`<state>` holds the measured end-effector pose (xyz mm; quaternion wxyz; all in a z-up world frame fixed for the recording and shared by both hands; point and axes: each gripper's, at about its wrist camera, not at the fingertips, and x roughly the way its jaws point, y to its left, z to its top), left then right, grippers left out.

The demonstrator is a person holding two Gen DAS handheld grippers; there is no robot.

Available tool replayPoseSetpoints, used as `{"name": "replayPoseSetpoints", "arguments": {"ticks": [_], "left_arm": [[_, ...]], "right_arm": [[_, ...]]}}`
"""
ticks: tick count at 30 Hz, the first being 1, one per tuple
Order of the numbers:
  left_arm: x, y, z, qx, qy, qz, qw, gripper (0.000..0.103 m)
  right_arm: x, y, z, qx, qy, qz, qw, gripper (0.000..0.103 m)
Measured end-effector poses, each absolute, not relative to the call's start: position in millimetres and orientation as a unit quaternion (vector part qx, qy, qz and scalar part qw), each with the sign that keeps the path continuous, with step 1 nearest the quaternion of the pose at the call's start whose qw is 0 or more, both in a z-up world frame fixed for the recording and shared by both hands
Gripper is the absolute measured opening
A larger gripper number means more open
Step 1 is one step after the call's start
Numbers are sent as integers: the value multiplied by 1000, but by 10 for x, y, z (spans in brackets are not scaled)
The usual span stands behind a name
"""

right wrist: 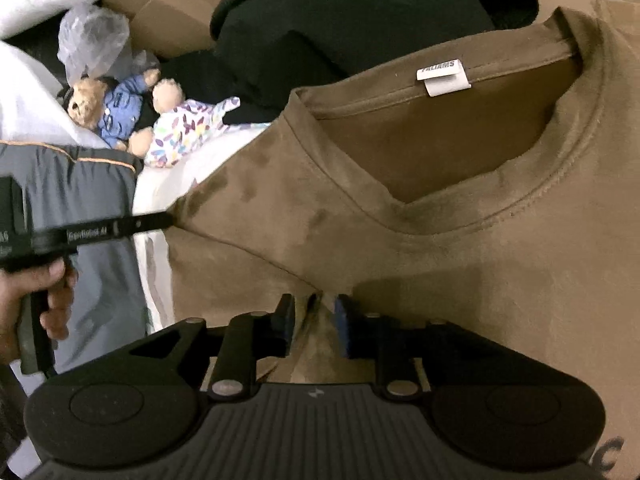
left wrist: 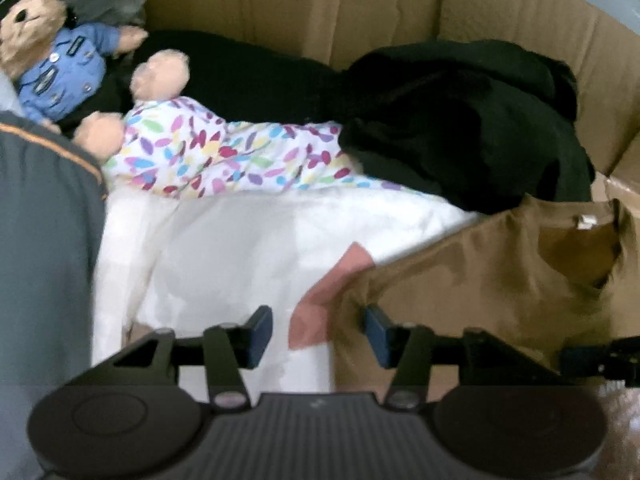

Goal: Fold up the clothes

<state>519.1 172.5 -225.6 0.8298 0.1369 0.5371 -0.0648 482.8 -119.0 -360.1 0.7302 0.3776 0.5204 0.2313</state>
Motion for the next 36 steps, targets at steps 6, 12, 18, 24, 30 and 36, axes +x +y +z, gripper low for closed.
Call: {"name": "replayPoseSetpoints", "arguments": {"ticks": [6,12,18,24,30,36], "left_arm": [[4866,1918,-2277,120,556,-94,817,53],[4465,2255,-2577,88,583,-106,800,53],[4230,2457,-2803,59,603,-117,787,50],[4061,2511,-2906,36,610,-151,777,50],[3960,2515,-3102,48,627,-134,766,48],[3897,2441,-3091,54,630,-123,765,40]], "right_arm": [[4606,-989,-3586,407,530,243,703,44],[4453,-768,-3680,433,542,225,684,44],[4432,-624,-3703,441,545,207,682,44],[4425,-561,-3711,445,535,202,689,43],[4360,-532,-3683,460,522,199,690,44],[4359,-493,-3690,414,539,194,707,8]]}}
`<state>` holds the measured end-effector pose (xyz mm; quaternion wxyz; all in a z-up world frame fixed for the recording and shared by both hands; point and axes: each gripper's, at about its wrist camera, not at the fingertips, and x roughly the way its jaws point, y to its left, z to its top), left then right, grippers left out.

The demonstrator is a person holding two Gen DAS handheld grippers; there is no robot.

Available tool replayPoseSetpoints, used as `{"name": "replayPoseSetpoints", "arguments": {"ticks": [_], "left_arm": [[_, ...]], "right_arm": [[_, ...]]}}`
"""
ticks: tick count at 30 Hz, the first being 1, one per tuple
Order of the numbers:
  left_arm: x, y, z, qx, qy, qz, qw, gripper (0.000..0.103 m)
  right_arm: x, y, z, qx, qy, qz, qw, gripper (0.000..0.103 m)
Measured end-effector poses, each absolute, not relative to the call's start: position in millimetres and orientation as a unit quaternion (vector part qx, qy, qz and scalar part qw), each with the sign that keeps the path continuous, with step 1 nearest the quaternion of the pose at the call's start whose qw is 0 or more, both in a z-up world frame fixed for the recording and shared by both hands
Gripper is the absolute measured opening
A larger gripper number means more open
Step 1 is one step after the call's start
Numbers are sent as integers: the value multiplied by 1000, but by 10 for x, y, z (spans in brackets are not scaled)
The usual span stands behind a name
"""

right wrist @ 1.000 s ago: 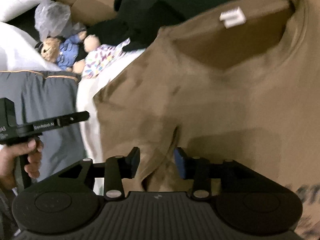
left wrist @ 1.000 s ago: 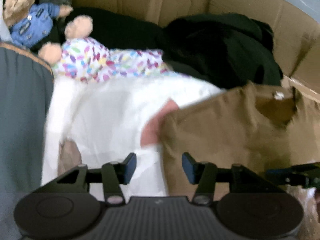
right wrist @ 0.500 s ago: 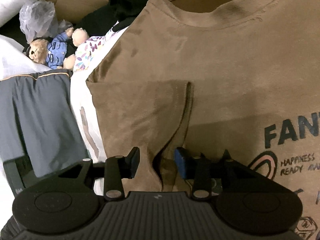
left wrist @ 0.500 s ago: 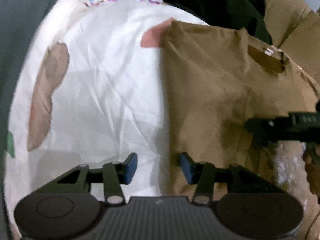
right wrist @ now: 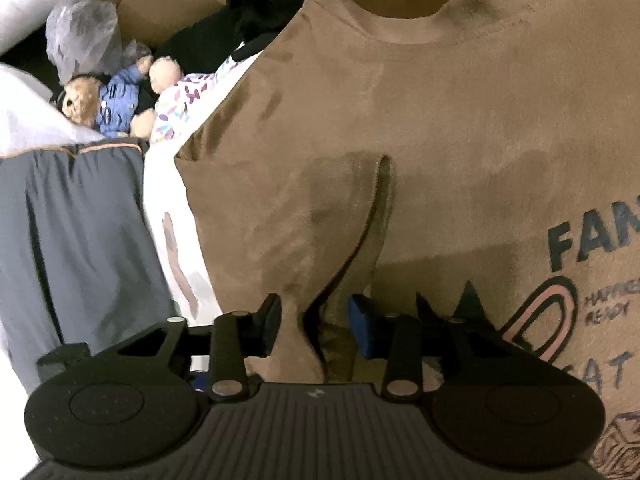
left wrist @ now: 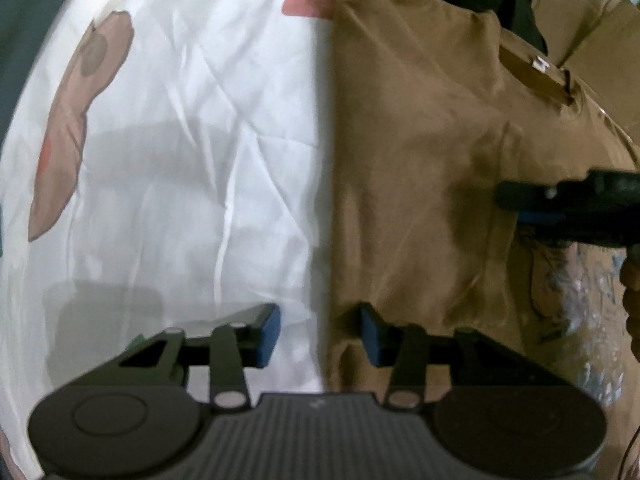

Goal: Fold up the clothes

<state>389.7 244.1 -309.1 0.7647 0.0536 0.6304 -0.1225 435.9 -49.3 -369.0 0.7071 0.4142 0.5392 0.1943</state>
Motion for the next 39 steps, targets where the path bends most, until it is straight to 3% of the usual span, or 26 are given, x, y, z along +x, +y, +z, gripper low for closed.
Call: {"name": "replayPoseSetpoints", "arguments": {"ticks": [5,9,12,14,16,24,30,34,39], "left_arm": [[3884,2326,-2976,67,632,-119,763,32],[3855,2184,-2791,72,616,-127,774,32],[3853,2041,-2719,71,608,-143,778,32],[3853,1971,-2705,69,602,-159,780,32],[3853,1840,-2714,65,596,-188,778,32],[3814,1846,-3010,116,626,-178,751,32],[3881,2135,-2912,83,628,-177,754,22],[3967,2189,-2653,62,598,-194,775,35],[4347,2185,-2357,55,543,-145,825,36]], "right_arm": [[4288,-583,-3685,395,549,186,713,6],[4225,-690,-3653,390,554,183,712,8],[4209,-785,-3664,410,555,182,701,19],[4205,-825,-3643,414,549,181,703,35],[4206,-869,-3611,416,543,179,707,38],[4326,-951,-3476,387,510,172,749,39],[4479,-944,-3454,358,495,167,774,39],[4556,-947,-3451,339,492,168,784,39],[4591,-934,-3497,320,494,174,789,39]]}}
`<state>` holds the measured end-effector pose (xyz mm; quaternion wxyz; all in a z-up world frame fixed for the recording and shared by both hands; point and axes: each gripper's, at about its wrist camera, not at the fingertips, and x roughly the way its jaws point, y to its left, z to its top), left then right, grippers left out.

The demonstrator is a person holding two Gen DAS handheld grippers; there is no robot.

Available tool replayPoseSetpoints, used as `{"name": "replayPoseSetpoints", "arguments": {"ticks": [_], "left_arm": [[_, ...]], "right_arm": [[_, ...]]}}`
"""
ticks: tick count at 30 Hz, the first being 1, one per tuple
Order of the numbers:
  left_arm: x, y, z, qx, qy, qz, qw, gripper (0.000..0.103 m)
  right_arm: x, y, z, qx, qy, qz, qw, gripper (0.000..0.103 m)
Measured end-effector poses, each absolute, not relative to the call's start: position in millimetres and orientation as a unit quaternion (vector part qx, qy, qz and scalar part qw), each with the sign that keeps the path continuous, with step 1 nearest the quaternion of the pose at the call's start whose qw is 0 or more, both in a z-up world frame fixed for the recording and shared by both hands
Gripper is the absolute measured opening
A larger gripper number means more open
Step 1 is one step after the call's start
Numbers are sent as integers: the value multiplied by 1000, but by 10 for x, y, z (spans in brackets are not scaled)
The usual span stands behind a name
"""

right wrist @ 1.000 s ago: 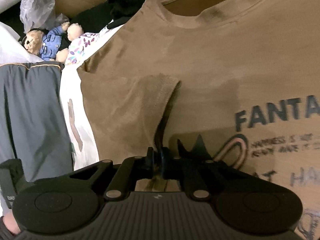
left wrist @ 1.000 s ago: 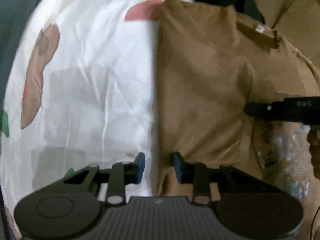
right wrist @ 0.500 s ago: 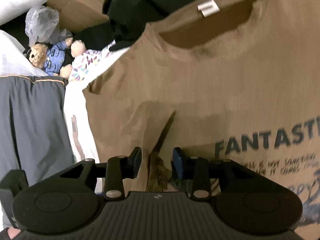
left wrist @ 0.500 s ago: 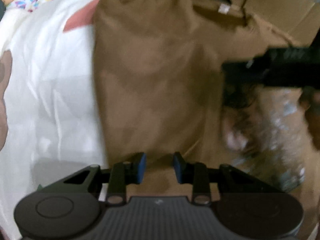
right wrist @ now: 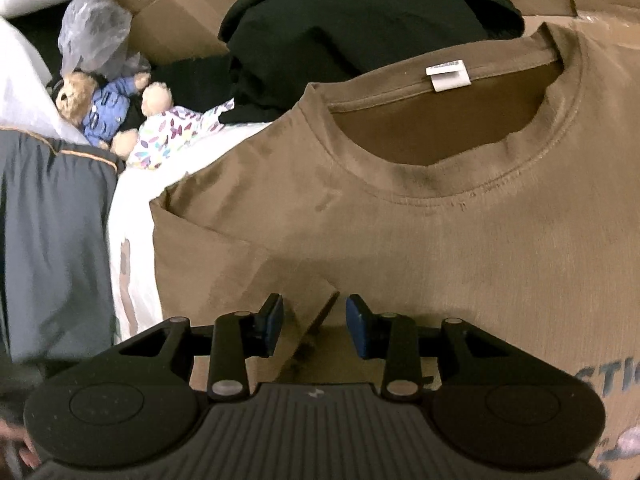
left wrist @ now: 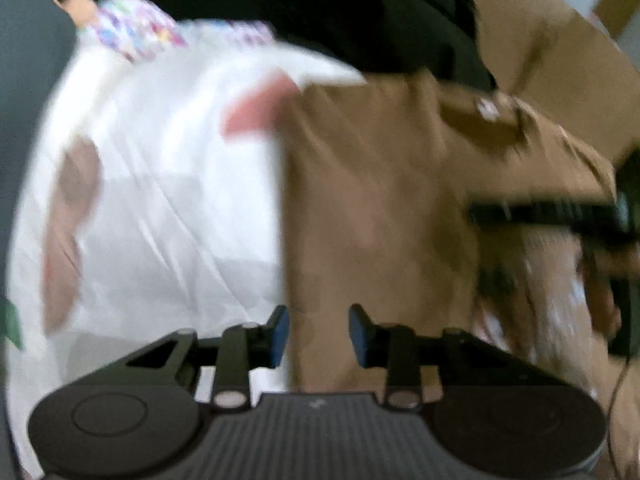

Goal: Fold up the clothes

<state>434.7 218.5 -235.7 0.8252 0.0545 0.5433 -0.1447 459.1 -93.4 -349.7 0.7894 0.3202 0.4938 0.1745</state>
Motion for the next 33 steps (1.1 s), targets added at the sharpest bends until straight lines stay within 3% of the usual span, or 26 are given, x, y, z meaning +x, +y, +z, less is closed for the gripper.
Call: {"name": "replayPoseSetpoints", "arguments": {"ticks": [4,7,10,13,17,18,20,21,25,27,31,33], "left_arm": [[4566,2151,-2265,29,505,-117,854,40],[4741,2020,-2263,37,485,-110,867,50],[4887,1904,-2315,55,482,-100,869,50],[4955,1766,-2343,75,464,-86,879,50],[5053,1679,-2406,82,464,-92,877,49],[5093,1643,-2449,101,469,-89,873,46],[5163,1648,-2505,109,478,-76,868,22],[5197,1655,-2531,112,482,-69,866,17],[5310,1748,-2626,113,490,-36,864,14],[5325,1761,-2611,103,489,-32,866,16],[5300,1772,-2504,90,476,-23,874,40],[5238,1751,-2401,91,458,-34,884,44]], "right_arm": [[4572,-932,-3509,320,489,179,791,39],[4591,-922,-3513,306,489,195,793,39],[4616,-940,-3522,295,489,209,794,36],[4628,-947,-3541,288,493,208,795,27],[4657,-960,-3570,293,496,208,790,25],[4667,-958,-3571,293,496,211,790,25],[4684,-957,-3574,289,496,216,790,25],[4691,-960,-3578,287,496,218,790,25],[4704,-1003,-3622,294,497,222,786,20],[4704,-1015,-3637,296,497,222,785,15],[4702,-1058,-3598,291,501,219,785,15],[4697,-1121,-3570,300,500,211,785,17]]}}
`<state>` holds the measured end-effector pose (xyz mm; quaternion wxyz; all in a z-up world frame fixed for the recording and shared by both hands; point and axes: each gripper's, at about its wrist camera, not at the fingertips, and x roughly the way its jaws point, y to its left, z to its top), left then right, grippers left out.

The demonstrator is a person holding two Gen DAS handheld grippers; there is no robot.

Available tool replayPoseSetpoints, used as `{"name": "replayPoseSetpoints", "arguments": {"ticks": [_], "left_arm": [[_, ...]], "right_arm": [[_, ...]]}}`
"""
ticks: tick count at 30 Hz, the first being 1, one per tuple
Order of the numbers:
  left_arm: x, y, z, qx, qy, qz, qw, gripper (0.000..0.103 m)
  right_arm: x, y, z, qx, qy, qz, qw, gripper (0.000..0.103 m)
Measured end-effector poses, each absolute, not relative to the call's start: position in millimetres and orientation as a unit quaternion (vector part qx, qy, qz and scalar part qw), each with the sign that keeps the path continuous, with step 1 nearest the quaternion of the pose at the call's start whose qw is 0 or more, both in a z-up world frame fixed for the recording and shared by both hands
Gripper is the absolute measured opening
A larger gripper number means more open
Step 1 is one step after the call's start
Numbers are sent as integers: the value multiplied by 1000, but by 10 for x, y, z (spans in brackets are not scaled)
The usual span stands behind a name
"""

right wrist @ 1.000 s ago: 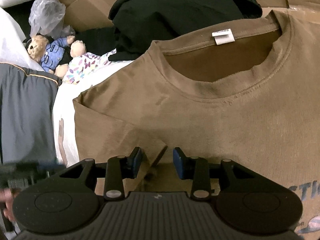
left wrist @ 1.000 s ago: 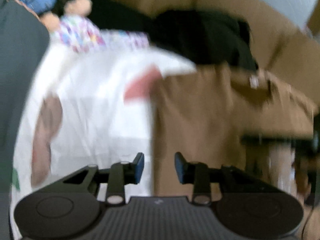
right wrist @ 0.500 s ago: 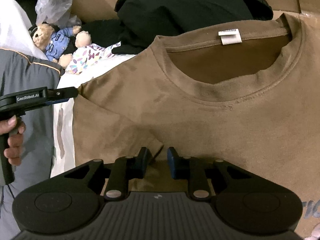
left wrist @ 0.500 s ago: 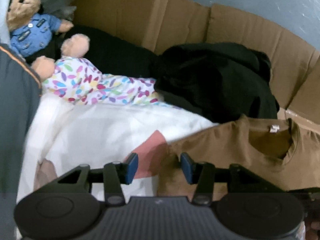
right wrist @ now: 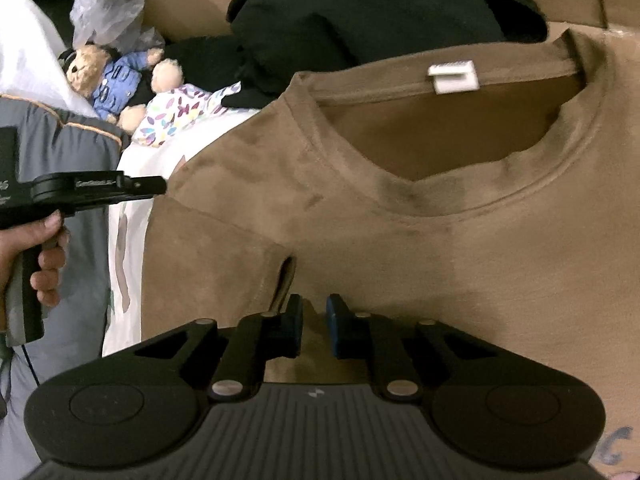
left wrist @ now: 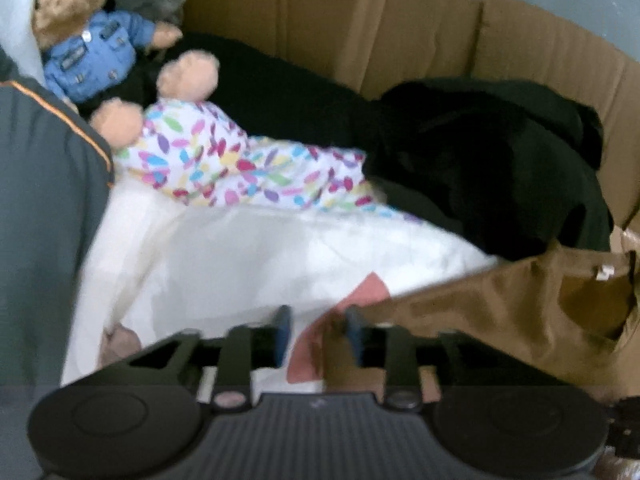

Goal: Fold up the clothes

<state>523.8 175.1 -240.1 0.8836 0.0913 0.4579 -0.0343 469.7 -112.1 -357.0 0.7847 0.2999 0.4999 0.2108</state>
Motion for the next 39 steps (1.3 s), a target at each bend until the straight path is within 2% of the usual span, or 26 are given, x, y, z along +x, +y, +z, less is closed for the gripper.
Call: {"name": "replayPoseSetpoints", "arguments": {"ticks": [6,10,13,14,15,16,17,20,23,27,30,32,34,39], "left_arm": [[4963,1655,-2317,83,460,-74,881,44],[4798,1576,-2285,85,467,-85,876,44],[4695,1532,-2177,69,460,-86,881,44],[4655,1506,-2121,64,453,-91,885,45],[4620,1486,-2063,57,447,-95,888,48],[4591,1453,-2019,54,446,-89,889,58],[4557,1421,-1983,50,445,-83,890,63],[4446,1358,-1884,26,436,-89,895,63],[4327,1288,-1798,-7,441,-85,894,68],[4135,1104,-1686,-23,474,-113,873,69],[3916,924,-1518,-12,476,-123,871,78],[3762,818,-1388,-7,467,-128,875,85],[3630,728,-1299,-5,458,-133,879,89],[3252,337,-1135,7,456,-205,866,90]], "right_arm": [[4709,-1218,-3474,293,504,195,789,27],[4700,-1351,-3241,252,499,192,806,39],[4659,-1555,-2973,238,491,180,819,41],[4641,-1623,-2876,234,488,176,823,45],[4628,-1675,-2798,230,486,173,825,46],[4608,-1742,-2678,225,484,171,828,48],[4595,-1792,-2582,220,483,171,830,50],[4479,-1997,-2165,202,485,150,838,64],[4287,-2141,-1806,179,482,137,847,70],[3996,-2252,-1433,159,472,125,858,75],[3821,-2307,-1208,149,461,107,868,79],[3701,-2372,-1072,146,454,93,874,87],[3574,-2448,-959,144,443,80,881,88],[3219,-2651,-787,136,418,48,897,88]]}}
